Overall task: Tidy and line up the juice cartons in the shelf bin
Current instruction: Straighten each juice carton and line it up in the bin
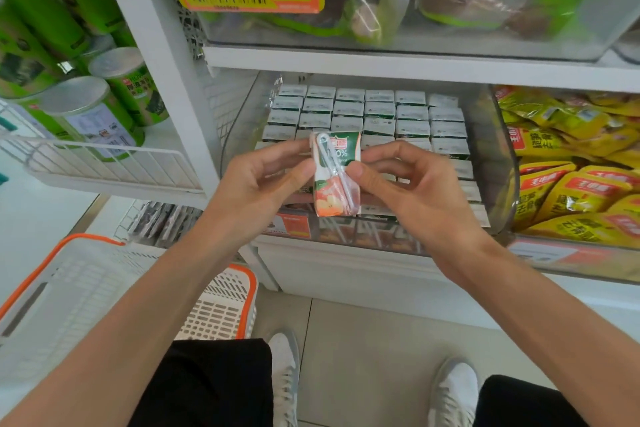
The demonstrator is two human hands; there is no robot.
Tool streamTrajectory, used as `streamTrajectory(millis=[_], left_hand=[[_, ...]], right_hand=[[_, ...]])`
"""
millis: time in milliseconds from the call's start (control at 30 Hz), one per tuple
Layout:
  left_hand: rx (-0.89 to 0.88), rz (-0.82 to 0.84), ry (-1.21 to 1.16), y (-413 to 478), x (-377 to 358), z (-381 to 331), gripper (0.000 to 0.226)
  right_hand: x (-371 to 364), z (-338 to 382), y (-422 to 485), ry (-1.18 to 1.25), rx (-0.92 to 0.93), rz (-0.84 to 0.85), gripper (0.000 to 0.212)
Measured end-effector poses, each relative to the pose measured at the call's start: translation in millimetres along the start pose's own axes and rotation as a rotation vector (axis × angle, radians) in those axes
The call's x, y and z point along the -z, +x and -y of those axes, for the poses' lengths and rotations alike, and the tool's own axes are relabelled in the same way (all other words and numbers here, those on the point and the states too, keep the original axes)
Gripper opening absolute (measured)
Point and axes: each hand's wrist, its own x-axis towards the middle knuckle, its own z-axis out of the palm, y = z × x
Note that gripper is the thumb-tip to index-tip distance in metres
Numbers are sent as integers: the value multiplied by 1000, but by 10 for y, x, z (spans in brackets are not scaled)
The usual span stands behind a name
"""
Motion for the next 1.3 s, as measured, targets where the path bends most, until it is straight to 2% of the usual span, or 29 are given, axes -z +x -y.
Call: streamTrajectory(millis=[300, 567, 733, 800, 900, 1000, 1100, 1300], left_hand=[[12, 35, -15, -23, -23, -52, 35], [32, 97, -50, -39, -15, -26, 51], [91, 144, -123, -30, -11, -33, 44], [114, 157, -116, -33, -9, -22, 38], [133, 113, -109, -34, 3, -25, 33], [151, 51, -95, -28, 18, -32, 37], [167, -17, -64, -17, 26, -28, 40], [133, -53, -60, -8, 66, 2, 28]], right_hand=[[-51, -8, -28, 80, -72, 21, 10], [-46, 79, -36, -103, -60, 185, 37], [-56, 75, -3, 63, -86, 155, 44], [-68, 71, -19, 99, -101, 188, 39], [-82, 54, -35, 79, -88, 225, 25], [-92, 62, -28, -74, -26, 176, 25], [-113, 75, -46, -119, -15, 192, 26], [-105, 52, -9, 20, -54, 68, 34]])
